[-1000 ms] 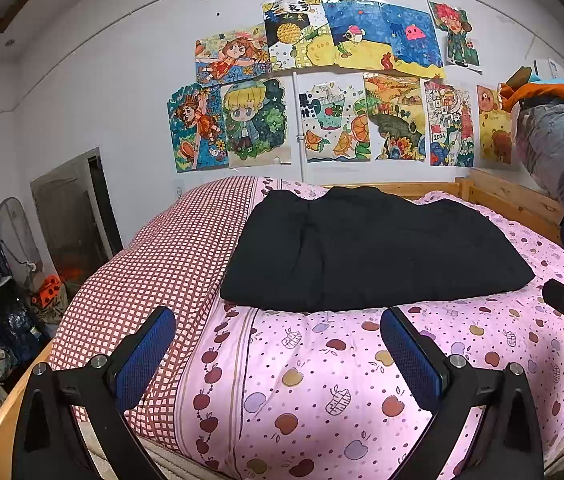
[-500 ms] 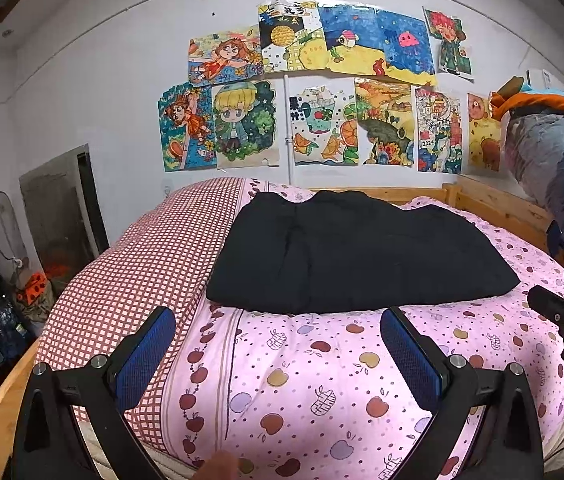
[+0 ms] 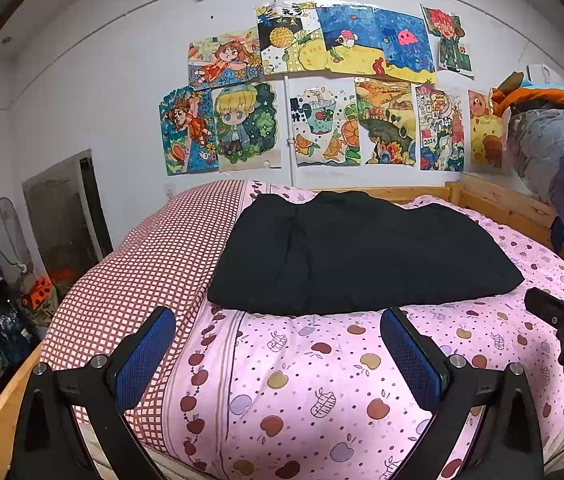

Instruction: Fold large clothes

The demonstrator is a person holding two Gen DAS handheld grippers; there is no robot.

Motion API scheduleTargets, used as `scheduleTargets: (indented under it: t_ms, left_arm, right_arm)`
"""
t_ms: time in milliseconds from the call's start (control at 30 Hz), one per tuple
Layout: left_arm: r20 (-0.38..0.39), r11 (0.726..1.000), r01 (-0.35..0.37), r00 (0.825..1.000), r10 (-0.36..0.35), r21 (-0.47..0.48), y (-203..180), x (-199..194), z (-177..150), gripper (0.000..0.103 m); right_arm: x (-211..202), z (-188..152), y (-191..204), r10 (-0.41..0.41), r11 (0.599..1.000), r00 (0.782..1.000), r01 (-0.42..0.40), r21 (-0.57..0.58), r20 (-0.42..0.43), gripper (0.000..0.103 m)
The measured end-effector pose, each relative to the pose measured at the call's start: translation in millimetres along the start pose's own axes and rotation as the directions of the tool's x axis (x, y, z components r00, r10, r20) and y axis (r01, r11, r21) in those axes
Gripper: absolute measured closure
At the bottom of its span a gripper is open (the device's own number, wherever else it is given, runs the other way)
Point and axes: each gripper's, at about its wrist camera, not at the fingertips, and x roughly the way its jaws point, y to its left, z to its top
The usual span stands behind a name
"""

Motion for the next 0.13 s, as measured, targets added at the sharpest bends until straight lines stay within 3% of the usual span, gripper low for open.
scheduleTargets:
  t_ms: [133]
  left_arm:
    - [0.001, 1.0, -0.003, 1.0, 0.003, -0.002, 0.0, 1.8, 0.9, 0.0]
  right_arm:
    - [2.3, 1.3, 2.2, 0.001, 1.0, 1.0, -0.001, -0.001, -0.006, 0.002]
